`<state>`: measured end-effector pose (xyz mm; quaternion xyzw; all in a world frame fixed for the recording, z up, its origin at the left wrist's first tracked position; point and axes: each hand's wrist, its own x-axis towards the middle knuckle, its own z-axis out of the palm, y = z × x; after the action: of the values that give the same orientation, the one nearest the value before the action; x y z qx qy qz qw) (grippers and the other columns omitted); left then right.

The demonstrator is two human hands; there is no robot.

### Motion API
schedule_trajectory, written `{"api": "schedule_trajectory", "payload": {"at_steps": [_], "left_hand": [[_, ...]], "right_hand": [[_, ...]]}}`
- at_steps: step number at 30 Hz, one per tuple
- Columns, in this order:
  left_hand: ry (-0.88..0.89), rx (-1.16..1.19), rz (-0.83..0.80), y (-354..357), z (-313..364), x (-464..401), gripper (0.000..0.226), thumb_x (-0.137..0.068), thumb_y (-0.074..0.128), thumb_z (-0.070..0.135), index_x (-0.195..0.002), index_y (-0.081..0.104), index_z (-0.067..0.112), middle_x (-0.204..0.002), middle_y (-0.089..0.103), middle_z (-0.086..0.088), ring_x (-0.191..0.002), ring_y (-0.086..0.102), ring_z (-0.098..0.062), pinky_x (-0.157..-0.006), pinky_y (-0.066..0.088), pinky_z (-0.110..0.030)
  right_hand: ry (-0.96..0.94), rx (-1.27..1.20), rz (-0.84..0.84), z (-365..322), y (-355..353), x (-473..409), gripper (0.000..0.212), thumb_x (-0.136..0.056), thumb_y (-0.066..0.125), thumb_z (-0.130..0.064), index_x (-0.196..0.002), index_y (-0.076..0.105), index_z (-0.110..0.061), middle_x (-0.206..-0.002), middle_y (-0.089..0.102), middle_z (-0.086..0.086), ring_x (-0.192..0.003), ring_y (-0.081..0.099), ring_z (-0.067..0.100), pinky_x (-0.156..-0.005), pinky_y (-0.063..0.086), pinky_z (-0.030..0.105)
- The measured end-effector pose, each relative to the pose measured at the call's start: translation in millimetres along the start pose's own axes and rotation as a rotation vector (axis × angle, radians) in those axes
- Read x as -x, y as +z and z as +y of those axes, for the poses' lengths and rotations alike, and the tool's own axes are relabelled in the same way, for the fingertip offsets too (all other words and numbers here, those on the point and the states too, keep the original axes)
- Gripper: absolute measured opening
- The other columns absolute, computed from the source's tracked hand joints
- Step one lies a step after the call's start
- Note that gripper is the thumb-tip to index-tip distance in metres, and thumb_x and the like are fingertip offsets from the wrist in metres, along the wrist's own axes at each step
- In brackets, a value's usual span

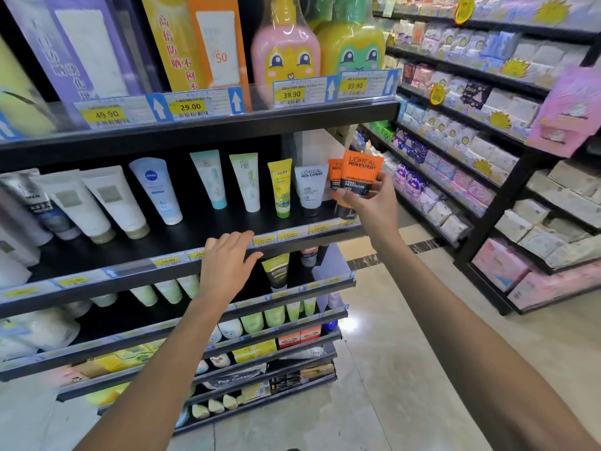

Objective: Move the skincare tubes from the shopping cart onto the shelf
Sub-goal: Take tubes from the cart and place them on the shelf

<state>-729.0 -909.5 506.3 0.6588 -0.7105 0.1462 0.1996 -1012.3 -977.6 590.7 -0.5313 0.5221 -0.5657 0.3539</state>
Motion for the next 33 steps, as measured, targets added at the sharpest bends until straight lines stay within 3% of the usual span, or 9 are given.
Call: {"api": "schedule_trajectory", "payload": {"at_steps": [2, 8, 12, 14, 18, 21, 31, 33], "left_hand": [[-0.009, 0.001, 0.0, 0.6, 0.1, -0.5, 0.043, -0.09, 0.073, 0.041, -0.122, 0.066, 0.013, -0.1, 0.072, -0.003, -0.089, 0.065, -0.027, -0.079, 0.046, -0.043], [-0.022, 0.003, -0.006, 2.4, 0.7, -1.2, 0.043, -0.091, 0.071, 0.043, -0.122, 0.065, 0.014, -0.101, 0.071, -0.002, -0.091, 0.064, -0.026, -0.081, 0.045, -0.042], [-0.025, -0.003, 0.001, 1.8, 2.3, -0.8, 0.041, -0.092, 0.071, 0.042, -0.121, 0.065, 0.014, -0.101, 0.071, -0.002, -0.092, 0.064, -0.026, -0.081, 0.045, -0.043], [-0.024, -0.009, 0.003, 1.4, 2.7, -0.8, 0.041, -0.092, 0.071, 0.042, -0.121, 0.065, 0.014, -0.101, 0.071, -0.002, -0.092, 0.064, -0.026, -0.081, 0.045, -0.043], [-0.035, -0.015, -0.005, 0.7, 3.9, -0.7, 0.04, -0.092, 0.07, 0.043, -0.121, 0.065, 0.015, -0.101, 0.071, -0.001, -0.092, 0.064, -0.026, -0.081, 0.045, -0.043], [-0.042, -0.014, -0.009, 0.8, 4.7, -0.5, 0.041, -0.092, 0.07, 0.043, -0.121, 0.065, 0.014, -0.102, 0.071, -0.002, -0.093, 0.064, -0.026, -0.082, 0.045, -0.044], [-0.047, -0.008, -0.02, 0.8, 4.9, -0.1, 0.04, -0.093, 0.069, 0.043, -0.12, 0.064, 0.015, -0.102, 0.07, -0.001, -0.093, 0.063, -0.025, -0.083, 0.042, -0.042], [-0.048, -0.011, -0.021, 0.2, 4.8, -0.1, 0.04, -0.093, 0.069, 0.043, -0.12, 0.064, 0.015, -0.102, 0.07, -0.001, -0.093, 0.063, -0.025, -0.083, 0.042, -0.041]], "right_hand": [[-0.018, 0.03, 0.007, 0.2, -0.2, -11.0, 0.066, -0.077, 0.09, -0.022, -0.129, 0.05, -0.021, -0.105, 0.067, -0.015, -0.096, 0.064, -0.003, -0.077, 0.048, 0.013], [-0.056, 0.166, -0.017, 17.1, 0.8, -27.0, 0.063, -0.077, 0.09, -0.023, -0.122, 0.047, -0.029, -0.107, 0.07, -0.011, -0.095, 0.067, -0.001, -0.078, 0.053, 0.017], [-0.073, 0.209, -0.04, 19.8, 0.7, -34.2, 0.061, -0.079, 0.089, -0.023, -0.121, 0.046, -0.028, -0.107, 0.069, -0.012, -0.093, 0.062, -0.013, -0.073, 0.046, 0.005], [-0.065, 0.242, -0.061, 26.0, 0.9, -36.5, 0.061, -0.078, 0.09, -0.023, -0.122, 0.048, -0.025, -0.109, 0.069, -0.01, -0.095, 0.063, -0.009, -0.078, 0.048, 0.01], [-0.072, 0.352, -0.102, 43.0, 2.8, -39.0, 0.062, -0.076, 0.091, -0.023, -0.125, 0.052, -0.019, -0.112, 0.071, -0.007, -0.098, 0.069, 0.008, -0.089, 0.055, 0.031], [-0.087, 0.407, -0.118, 47.4, 1.0, -41.5, 0.063, -0.078, 0.09, -0.027, -0.128, 0.052, -0.018, -0.113, 0.071, -0.006, -0.092, 0.07, 0.008, -0.087, 0.055, 0.03], [-0.034, 0.347, -0.072, 49.8, 2.8, -41.6, 0.062, -0.078, 0.09, -0.024, -0.126, 0.052, -0.019, -0.115, 0.069, -0.005, -0.103, 0.066, 0.012, -0.093, 0.052, 0.031], [-0.025, 0.344, -0.077, 49.9, 3.1, -40.1, 0.06, -0.08, 0.089, -0.024, -0.126, 0.052, -0.018, -0.117, 0.069, -0.004, -0.096, 0.066, 0.006, -0.089, 0.051, 0.027]]}}
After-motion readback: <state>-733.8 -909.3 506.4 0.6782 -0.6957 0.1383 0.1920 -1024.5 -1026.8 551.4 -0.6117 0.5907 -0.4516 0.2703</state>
